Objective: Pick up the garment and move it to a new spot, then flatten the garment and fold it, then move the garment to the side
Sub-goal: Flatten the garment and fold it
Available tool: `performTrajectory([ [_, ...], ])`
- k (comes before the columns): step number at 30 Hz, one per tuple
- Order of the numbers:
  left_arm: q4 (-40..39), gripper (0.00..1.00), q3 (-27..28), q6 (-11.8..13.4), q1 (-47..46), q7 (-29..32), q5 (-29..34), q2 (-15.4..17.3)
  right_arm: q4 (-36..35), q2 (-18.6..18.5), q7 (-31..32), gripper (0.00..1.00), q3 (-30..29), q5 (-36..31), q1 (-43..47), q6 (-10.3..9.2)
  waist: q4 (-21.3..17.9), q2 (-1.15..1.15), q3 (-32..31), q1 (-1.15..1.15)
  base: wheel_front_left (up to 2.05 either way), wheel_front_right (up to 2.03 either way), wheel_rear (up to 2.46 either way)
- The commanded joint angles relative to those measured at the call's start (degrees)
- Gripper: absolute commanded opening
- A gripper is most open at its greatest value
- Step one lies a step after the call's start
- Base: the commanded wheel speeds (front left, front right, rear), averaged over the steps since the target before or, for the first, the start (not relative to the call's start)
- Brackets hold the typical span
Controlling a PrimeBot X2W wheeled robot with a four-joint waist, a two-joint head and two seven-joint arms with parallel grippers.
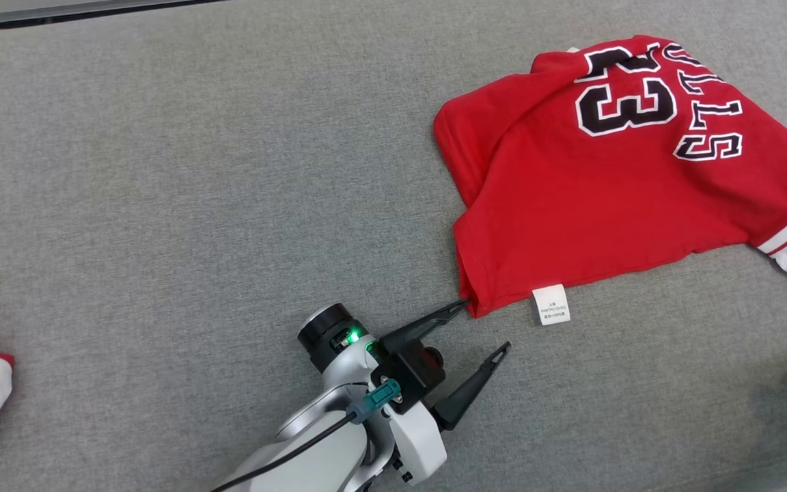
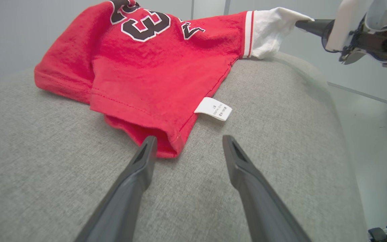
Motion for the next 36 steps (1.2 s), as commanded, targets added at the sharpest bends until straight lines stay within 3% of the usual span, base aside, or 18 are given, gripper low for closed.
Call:
performTrajectory([
  [1, 0.1, 1.00, -0.3, 0.0, -1.1, 0.0, -0.3, 0.4, 0.2, -0.1, -0.1, 0.00, 0.1, 0.4, -0.3, -0.10, -0.3, 0.00, 0.2, 0.00, 0.00, 0.00, 0.00],
  [5, 0.1, 1.00, -1.4, 0.0, -2.2, 0.0, -0.2, 0.9, 0.3, -0.1, -0.1, 0.00, 0.6, 0.9, -0.5, -0.10, -0.9, 0.00, 0.6, 0.00, 0.00, 0.00, 0.00],
  [6, 0.4, 0.72, -1.6, 0.0, -2.2, 0.0, -0.3, 1.0, 0.4, -0.1, -0.1, 0.00, 0.8, 1.1, -0.6, -0.10, -1.1, 0.00, 0.6, 0.00, 0.00, 0.00, 0.00],
  [8, 0.9, 0.49, -1.2, 0.0, -2.7, 0.0, -0.2, 0.9, 0.4, -0.1, -0.1, 0.00, 1.4, 1.6, -0.9, -0.10, -1.4, 0.00, 0.8, 0.00, 0.00, 0.00, 0.00],
  [11, 2.4, 0.41, -0.4, 0.0, -3.2, 0.0, 0.0, 0.8, -0.1, -0.1, -0.1, 0.00, 2.4, 2.5, -0.8, -0.10, -1.8, 0.00, 1.0, 0.00, 0.00, 0.00, 0.00],
  [13, 2.8, 0.23, 0.3, 0.0, -3.4, 0.0, 0.2, 0.7, -0.5, -0.1, -0.1, 0.00, 3.2, 3.0, -0.9, -0.10, -2.1, 0.00, 1.1, 0.00, 0.00, 0.00, 0.00],
  [14, 2.9, 0.06, 0.5, 0.0, -3.4, 0.0, 0.3, 0.6, -0.7, -0.1, -0.1, 0.00, 3.4, 3.2, -0.9, -0.10, -2.2, 0.00, 1.2, 0.00, 0.00, 0.00, 0.00],
  [15, 2.8, 0.00, 0.8, 0.0, -3.4, 0.0, 0.3, 0.5, -1.0, -0.1, -0.1, 0.00, 3.7, 3.5, -0.8, -0.10, -2.2, 0.00, 1.2, 0.00, 0.00, 0.00, 0.00],
  [20, 2.5, 0.00, 2.6, 0.0, -3.7, 0.0, -1.2, 0.3, -1.9, -0.1, -0.1, 0.00, 5.6, 4.7, -0.1, -0.10, -2.2, 0.00, 1.0, 0.00, 0.00, 0.00, 0.00],
  [24, -0.3, 0.00, 7.1, 0.0, -4.4, 0.0, -2.9, 0.2, -2.7, -0.1, -0.1, 0.00, 7.1, 6.4, 0.0, -0.10, -1.6, 0.00, 0.4, 0.00, 0.00, 0.00, 0.00],
  [25, -3.0, 0.00, 11.4, 0.0, -4.5, 0.0, -4.5, 0.2, -3.4, -0.1, -0.1, 0.00, 8.3, 8.6, -0.2, -0.10, -1.1, 0.00, -0.3, 0.00, 0.00, 0.00, 0.00],
  [28, -6.1, 0.00, 15.4, 0.0, -4.8, 0.0, -5.7, 0.7, -4.5, -0.1, -0.1, 0.00, 10.1, 11.3, -0.7, -0.10, -0.5, 0.00, -1.3, 0.00, 0.00, 0.00, 0.00],
  [33, -13.7, 0.00, 24.3, 0.0, -6.0, -0.1, -6.6, 4.4, -7.2, -1.3, -0.1, 0.00, 16.5, 16.3, -2.0, -0.10, 1.3, 0.00, -4.3, 0.00, 0.00, 0.00, 0.00],
  [36, -16.9, 0.00, 26.6, 0.0, -5.4, 0.0, -7.5, 7.1, -7.8, -2.0, -0.1, 0.00, 20.2, 19.2, -3.2, -0.10, 2.8, 0.00, -6.1, 0.00, 0.00, 0.00, 0.00],
])
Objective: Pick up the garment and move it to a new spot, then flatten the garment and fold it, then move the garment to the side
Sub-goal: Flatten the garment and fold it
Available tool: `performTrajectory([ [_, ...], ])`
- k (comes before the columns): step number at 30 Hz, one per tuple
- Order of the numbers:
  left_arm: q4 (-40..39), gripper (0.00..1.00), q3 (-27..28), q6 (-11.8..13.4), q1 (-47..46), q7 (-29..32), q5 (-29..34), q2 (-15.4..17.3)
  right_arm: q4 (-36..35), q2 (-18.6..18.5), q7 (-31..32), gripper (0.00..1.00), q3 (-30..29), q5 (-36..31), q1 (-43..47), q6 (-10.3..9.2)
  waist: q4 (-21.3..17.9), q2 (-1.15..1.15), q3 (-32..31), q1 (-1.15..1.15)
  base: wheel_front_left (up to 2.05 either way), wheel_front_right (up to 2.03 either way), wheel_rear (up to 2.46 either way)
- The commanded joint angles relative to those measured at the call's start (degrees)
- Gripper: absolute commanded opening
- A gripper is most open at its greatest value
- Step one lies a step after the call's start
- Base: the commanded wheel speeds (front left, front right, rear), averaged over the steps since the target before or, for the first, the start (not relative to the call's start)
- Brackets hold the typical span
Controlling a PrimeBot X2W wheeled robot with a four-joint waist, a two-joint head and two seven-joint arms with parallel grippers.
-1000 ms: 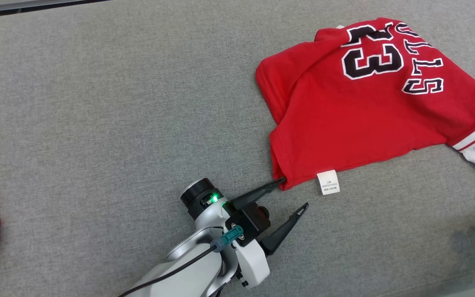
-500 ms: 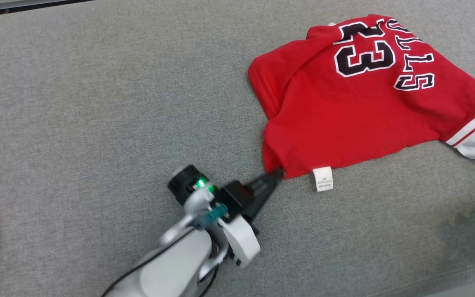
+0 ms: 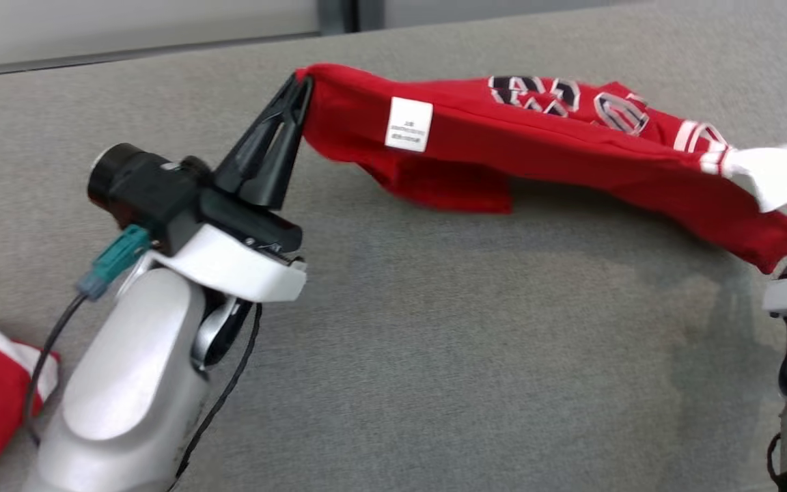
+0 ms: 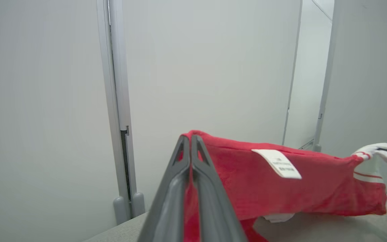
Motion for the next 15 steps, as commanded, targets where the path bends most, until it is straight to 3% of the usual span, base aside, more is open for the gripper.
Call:
performTrajectory([
  [1, -1.0, 0.00, 0.1, 0.0, 1.0, 0.0, -1.1, 0.9, 0.2, -0.6, -0.1, 0.00, 1.4, 1.0, 0.0, -0.10, 2.0, 0.00, -1.8, 0.00, 0.00, 0.00, 0.00],
  [7, -5.2, 0.00, -0.6, 0.0, 10.9, 0.0, -4.7, 5.0, 1.6, -4.1, 4.8, 0.00, 10.4, 6.2, 4.8, -0.10, 5.6, 0.00, -2.8, 0.00, 0.00, 0.00, 0.00],
  [11, -5.1, 0.00, 1.7, 0.0, 18.9, -0.1, -3.9, 4.3, 2.6, -6.0, 8.5, 0.00, 15.0, 9.4, 10.5, -0.09, 7.9, 0.00, -2.1, 0.00, 0.00, 0.00, 0.00],
  [15, -5.7, 0.00, 5.9, 0.3, 24.6, -0.1, -1.7, 1.3, -0.2, -7.5, 8.4, 0.00, 18.7, 13.7, 16.6, -0.10, 9.1, 0.00, -1.7, 0.00, 0.00, 0.00, 0.00],
])
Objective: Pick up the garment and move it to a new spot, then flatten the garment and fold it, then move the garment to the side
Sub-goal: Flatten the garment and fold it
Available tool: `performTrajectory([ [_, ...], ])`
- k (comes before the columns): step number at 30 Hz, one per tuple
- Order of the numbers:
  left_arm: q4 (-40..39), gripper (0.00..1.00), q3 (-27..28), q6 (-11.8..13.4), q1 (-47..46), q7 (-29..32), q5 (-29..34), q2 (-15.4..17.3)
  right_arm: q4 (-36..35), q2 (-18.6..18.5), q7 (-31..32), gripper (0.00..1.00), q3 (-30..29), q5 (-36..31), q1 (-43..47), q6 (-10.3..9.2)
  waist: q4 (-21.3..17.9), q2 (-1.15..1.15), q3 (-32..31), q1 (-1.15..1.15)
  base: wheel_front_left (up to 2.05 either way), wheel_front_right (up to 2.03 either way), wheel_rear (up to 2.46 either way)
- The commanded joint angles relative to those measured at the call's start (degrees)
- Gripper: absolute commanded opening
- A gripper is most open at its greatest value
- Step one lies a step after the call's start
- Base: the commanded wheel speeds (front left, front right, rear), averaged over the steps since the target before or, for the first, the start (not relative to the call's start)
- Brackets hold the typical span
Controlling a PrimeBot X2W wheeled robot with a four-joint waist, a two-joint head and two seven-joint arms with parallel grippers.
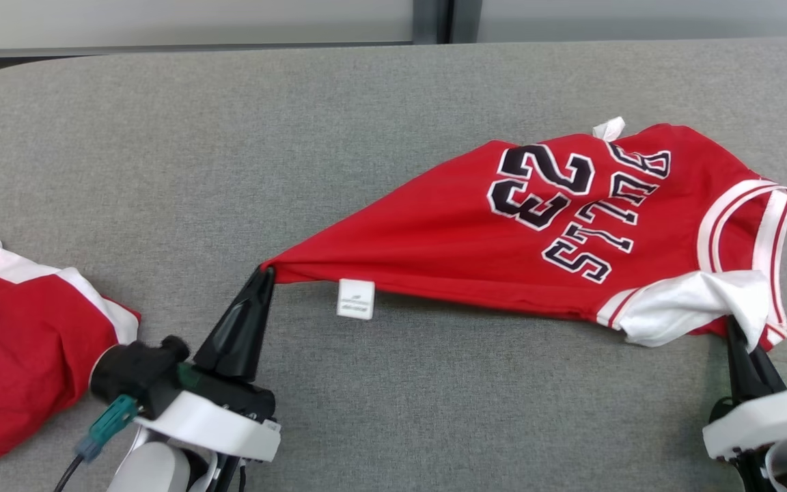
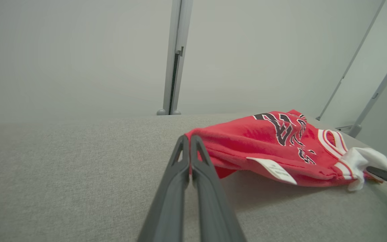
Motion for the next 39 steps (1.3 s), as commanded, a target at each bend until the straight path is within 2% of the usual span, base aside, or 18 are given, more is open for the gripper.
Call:
performTrajectory([
  [1, -0.9, 0.00, 2.0, 0.3, 1.0, -0.1, 1.0, -0.7, -2.1, -1.0, -0.9, 0.00, 1.0, 2.4, 1.7, -0.09, 0.4, 0.00, 0.4, 0.00, 0.00, 0.00, 0.00],
  [4, -2.6, 0.00, 5.6, 0.2, 2.9, -0.1, 1.8, -3.0, -6.4, -2.1, -2.4, 0.00, 1.0, 6.7, 3.8, -0.10, -0.1, 0.00, 0.6, 0.00, 0.00, 0.00, 0.00],
  [6, -3.1, 0.00, 6.8, 0.1, 2.4, -0.1, 1.4, -4.0, -8.0, -2.5, -2.4, 0.00, 0.7, 9.0, 2.1, -0.10, -0.9, 0.00, 0.4, 0.00, 0.00, 0.00, 0.00],
  [9, -3.9, 0.00, 5.3, 0.0, -2.1, -0.1, -2.1, -3.2, -9.4, -2.9, -0.7, 0.00, 1.7, 13.6, -3.9, -0.08, -1.9, 0.00, -0.3, 0.00, 0.00, 0.00, 0.00],
  [12, -3.8, 0.00, 1.5, 0.0, -8.8, -0.1, -7.1, -0.2, -9.0, -3.9, 2.0, 0.00, 2.2, 17.6, -11.8, -0.08, -2.1, 0.00, -1.3, 0.00, 0.00, 0.00, 0.00],
  [13, -3.8, 0.00, 1.5, 0.0, -8.8, -0.1, -7.1, -0.2, -9.0, -3.9, 2.0, 0.00, 2.2, 17.6, -11.8, -0.08, -2.1, 0.00, -1.3, 0.00, 0.00, 0.00, 0.00],
  [14, -3.6, 0.00, -0.5, 0.0, -15.3, 1.0, -11.1, 2.3, -7.9, -4.3, 4.1, 0.00, 2.6, 19.5, -18.0, -0.07, -2.2, 0.00, -1.7, 0.00, 0.00, 0.00, 0.00],
  [18, -1.5, 0.00, -2.8, 0.0, -29.3, 5.7, -19.6, 6.1, -3.1, -5.2, 7.1, 0.00, 2.2, 21.6, -31.1, -0.07, -1.8, 0.00, -1.9, 0.00, 0.00, 0.00, 0.00],
  [21, 2.0, 0.00, -2.7, 0.0, -40.3, 8.3, -23.8, 7.2, 1.7, -4.7, 8.3, 0.00, 0.9, 22.6, -41.1, -0.07, -1.8, 0.00, -1.0, 0.00, 0.00, 0.00, 0.00],
  [22, 2.0, 0.00, -2.7, 0.0, -40.3, 8.3, -23.8, 7.2, 1.7, -4.7, 8.3, 0.00, 0.9, 22.6, -41.1, -0.07, -1.8, 0.00, -1.0, 0.00, 0.00, 0.00, 0.00],
  [24, 4.7, 0.00, -2.8, 0.0, -46.7, 9.9, -26.1, 7.4, 4.9, -4.7, 8.6, 0.00, 0.8, 22.0, -47.2, -0.07, -1.8, 0.00, 0.0, 0.00, 0.00, 0.00, 0.00],
  [28, 11.0, 0.00, -4.6, 0.0, -58.8, 12.7, -26.9, 8.7, 12.0, -3.5, 8.1, 0.00, 2.5, 18.9, -59.1, -0.06, -2.2, 0.00, 3.4, 0.00, 0.00, 0.00, 0.00],
  [30, 17.0, 0.00, -6.5, 0.0, -67.6, 12.9, -24.3, 10.3, 17.9, -2.0, 6.4, 0.00, 3.3, 16.8, -67.9, -0.06, -2.9, 0.00, 7.3, 0.00, 0.00, 0.00, 0.00],
  [36, 28.3, 0.00, -8.1, 0.0, -82.6, 3.4, -16.8, 11.6, 25.9, 0.7, -5.3, 0.00, 3.6, 12.8, -82.0, -0.07, -5.7, 0.00, 14.5, 0.00, 0.00, 0.00, 0.00],
  [39, 31.2, 0.00, -7.7, 0.0, -87.8, 0.4, -14.5, 11.2, 26.3, 1.0, -8.5, 0.00, 3.6, 11.6, -86.3, -0.07, -6.4, 0.00, 17.3, 0.00, 0.00, 0.00, 0.00],
])
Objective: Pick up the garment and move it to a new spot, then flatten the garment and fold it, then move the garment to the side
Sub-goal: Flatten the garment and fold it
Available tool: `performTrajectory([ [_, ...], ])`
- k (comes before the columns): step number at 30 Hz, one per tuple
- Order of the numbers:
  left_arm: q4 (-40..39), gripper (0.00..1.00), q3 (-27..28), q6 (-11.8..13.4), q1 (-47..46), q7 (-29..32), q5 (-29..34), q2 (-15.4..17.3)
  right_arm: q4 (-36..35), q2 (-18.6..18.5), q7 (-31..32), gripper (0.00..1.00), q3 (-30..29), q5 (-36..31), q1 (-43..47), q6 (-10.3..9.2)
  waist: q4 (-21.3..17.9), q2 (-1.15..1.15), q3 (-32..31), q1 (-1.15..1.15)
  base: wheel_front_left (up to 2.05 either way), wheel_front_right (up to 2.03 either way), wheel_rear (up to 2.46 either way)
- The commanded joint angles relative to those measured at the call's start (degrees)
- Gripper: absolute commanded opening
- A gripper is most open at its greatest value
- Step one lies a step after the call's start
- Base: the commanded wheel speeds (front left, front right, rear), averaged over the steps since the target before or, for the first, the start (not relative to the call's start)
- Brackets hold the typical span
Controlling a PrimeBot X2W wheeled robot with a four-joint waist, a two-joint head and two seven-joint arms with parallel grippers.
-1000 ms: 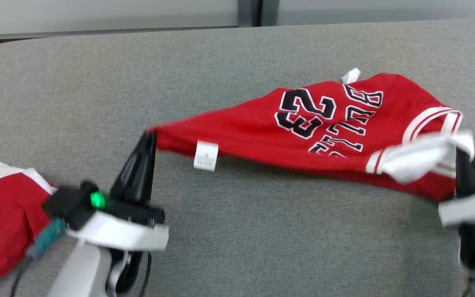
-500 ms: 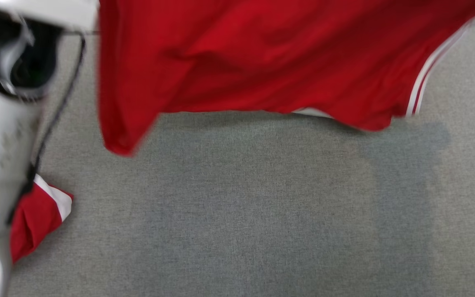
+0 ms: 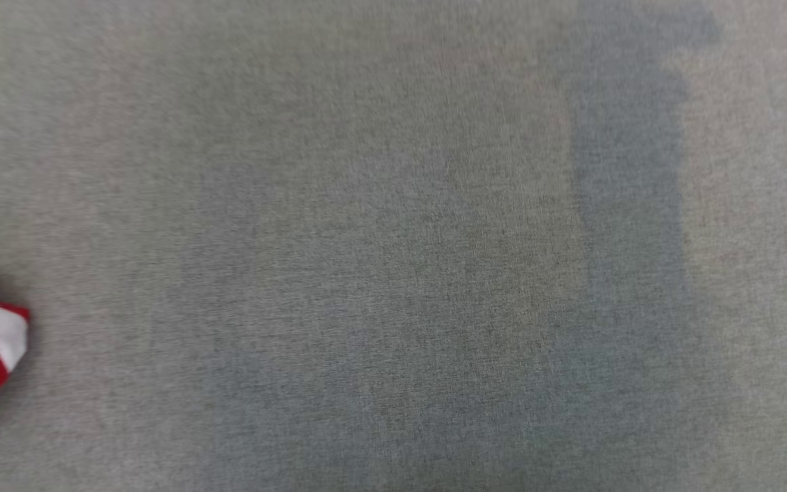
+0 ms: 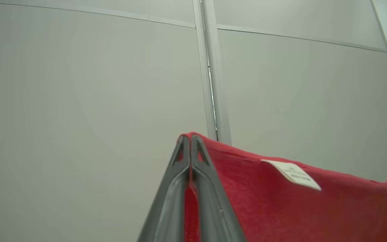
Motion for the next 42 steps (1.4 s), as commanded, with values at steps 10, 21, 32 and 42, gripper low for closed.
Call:
performTrajectory([
  [10, -19.1, 0.00, 2.6, 0.1, 13.8, -0.4, -2.8, 0.9, -17.3, -4.9, -0.7, 0.00, 2.5, -2.1, 9.4, -0.01, 1.0, 0.00, 8.6, 0.00, 0.00, 0.00, 0.00],
  [21, -32.7, 0.00, -13.0, 0.0, 52.4, -0.4, -19.2, 11.4, -28.0, -18.4, 13.9, 0.00, 7.1, 22.8, 47.7, -0.02, 3.8, 0.00, 0.8, 0.00, 0.00, 0.00, 0.00],
  [32, -39.0, 0.00, -13.9, 0.1, 72.9, -0.4, -21.3, 17.1, -41.1, -25.1, 28.8, 0.00, -1.2, 38.2, 83.8, -0.07, 3.1, 0.00, -7.8, 0.00, 0.00, 0.00, 0.00],
  [42, -42.3, 0.00, -11.6, 0.1, 88.2, -0.4, -13.9, 17.6, -50.4, -25.2, 34.5, 0.00, -4.4, 38.6, 106.7, -0.07, 1.2, 0.00, -11.6, 0.00, 0.00, 0.00, 0.00],
])
